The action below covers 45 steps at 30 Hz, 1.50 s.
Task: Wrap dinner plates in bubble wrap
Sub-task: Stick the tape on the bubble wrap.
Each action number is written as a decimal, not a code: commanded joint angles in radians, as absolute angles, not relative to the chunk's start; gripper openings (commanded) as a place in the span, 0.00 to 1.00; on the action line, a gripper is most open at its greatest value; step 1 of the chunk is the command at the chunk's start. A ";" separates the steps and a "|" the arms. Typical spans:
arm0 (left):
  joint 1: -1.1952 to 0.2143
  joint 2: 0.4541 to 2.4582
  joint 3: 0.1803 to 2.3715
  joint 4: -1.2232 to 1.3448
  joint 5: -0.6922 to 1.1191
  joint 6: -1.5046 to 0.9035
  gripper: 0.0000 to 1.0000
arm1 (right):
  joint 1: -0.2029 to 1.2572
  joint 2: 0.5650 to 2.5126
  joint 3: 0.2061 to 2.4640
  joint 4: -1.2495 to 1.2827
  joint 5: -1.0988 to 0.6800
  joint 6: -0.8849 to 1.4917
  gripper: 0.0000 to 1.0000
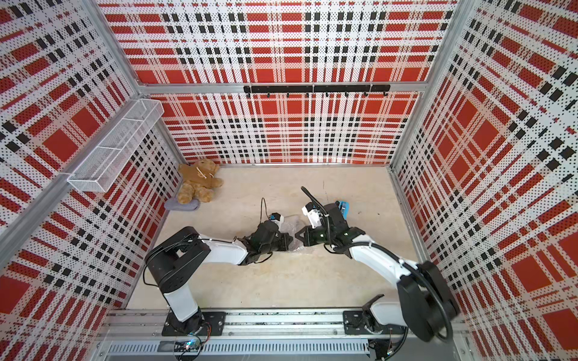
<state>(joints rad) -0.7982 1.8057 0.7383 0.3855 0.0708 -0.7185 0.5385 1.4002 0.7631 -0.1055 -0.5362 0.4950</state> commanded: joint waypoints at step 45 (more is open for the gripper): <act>-0.828 1.846 0.698 0.222 0.117 -0.696 0.00 | 0.546 1.758 0.959 -0.010 -0.271 0.472 0.38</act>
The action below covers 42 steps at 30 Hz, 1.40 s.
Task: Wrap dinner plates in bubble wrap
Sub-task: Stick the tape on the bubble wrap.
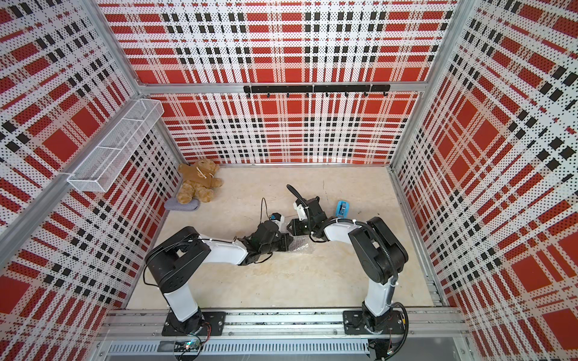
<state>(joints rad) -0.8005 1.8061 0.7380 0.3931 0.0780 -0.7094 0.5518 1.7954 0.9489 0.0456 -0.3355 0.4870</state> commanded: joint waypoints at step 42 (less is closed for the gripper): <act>-0.831 1.843 0.700 0.217 0.111 -0.696 0.00 | 0.591 1.741 0.920 -0.133 -0.299 0.509 0.00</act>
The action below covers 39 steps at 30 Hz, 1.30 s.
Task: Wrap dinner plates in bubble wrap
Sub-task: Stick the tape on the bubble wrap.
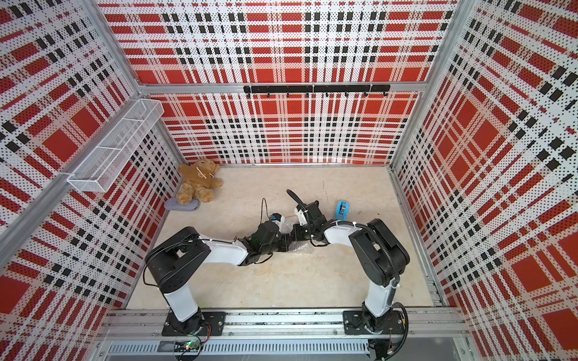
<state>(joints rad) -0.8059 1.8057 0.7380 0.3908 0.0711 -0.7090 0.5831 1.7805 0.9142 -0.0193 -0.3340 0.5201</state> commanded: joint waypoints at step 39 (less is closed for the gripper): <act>-0.836 1.853 0.712 0.206 0.108 -0.695 0.00 | 0.620 1.496 0.808 -0.291 -0.287 0.512 0.00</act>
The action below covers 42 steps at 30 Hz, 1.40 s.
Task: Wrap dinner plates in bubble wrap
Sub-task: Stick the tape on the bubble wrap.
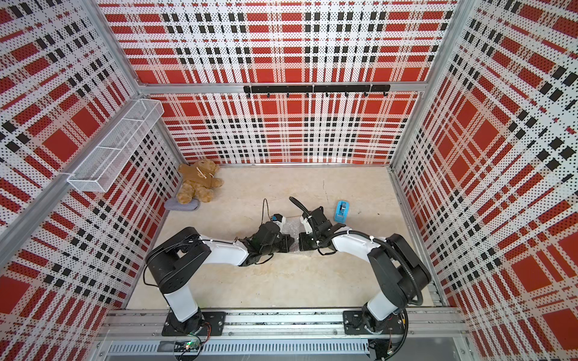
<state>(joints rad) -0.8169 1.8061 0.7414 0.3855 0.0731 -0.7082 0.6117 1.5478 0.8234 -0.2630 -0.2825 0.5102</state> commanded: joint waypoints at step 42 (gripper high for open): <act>-0.838 1.849 0.709 0.203 0.106 -0.695 0.00 | 0.614 1.832 1.016 -0.087 -0.226 0.631 0.00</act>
